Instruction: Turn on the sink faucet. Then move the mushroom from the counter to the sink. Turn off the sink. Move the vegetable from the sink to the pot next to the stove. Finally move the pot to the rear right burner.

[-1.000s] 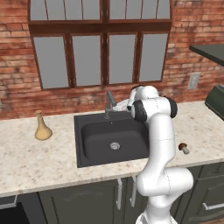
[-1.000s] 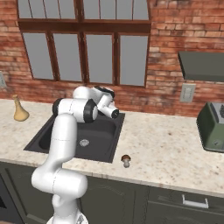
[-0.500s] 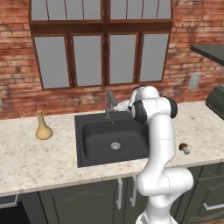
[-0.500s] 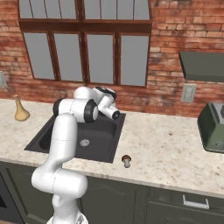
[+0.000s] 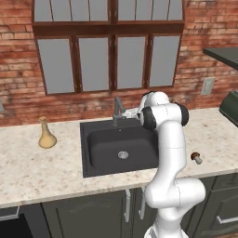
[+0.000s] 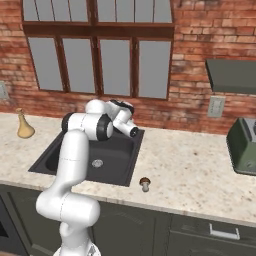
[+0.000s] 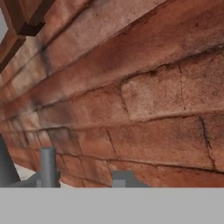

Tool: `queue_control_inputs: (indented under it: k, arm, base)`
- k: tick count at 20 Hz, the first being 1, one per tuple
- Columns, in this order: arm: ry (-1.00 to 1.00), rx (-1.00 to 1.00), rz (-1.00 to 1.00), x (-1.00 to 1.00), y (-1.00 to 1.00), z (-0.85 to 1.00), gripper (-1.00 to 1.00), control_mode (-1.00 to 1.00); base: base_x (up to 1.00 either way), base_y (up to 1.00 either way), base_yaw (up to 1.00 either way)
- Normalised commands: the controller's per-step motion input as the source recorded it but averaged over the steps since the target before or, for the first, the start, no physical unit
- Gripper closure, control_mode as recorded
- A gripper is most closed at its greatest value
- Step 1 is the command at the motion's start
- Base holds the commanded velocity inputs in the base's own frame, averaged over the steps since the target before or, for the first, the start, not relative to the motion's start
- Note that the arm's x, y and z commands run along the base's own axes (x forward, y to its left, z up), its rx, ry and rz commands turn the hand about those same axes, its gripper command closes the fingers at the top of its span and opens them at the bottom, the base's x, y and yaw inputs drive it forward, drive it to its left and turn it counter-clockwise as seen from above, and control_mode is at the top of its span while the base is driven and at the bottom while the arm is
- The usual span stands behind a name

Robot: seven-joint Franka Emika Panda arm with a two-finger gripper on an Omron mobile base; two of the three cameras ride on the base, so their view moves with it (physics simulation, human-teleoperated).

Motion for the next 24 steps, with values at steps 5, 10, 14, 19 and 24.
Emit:
queue_control_inputs:
  k: [5,10,14,19,24]
  arm:
    - [0.07,0.03,0.0,0.0,-0.61,-0.29,1.0,-1.0]
    - [0.06,0.02,0.0,0.0,-0.6,-0.3,1.0,-1.0]
    - [0.05,0.03,0.0,0.0,-0.61,-0.3,1.0,-1.0]
    - [0.06,0.02,0.0,0.0,-0.62,-0.32,1.0,-1.0]
    - [0.06,0.02,0.0,0.0,-0.63,-0.35,1.0,-1.0]
  base:
    - [0.0,0.0,0.0]
    - [0.0,0.0,0.0]
    - [0.0,0.0,0.0]
    - [0.0,0.0,0.0]
    - [0.0,0.0,0.0]
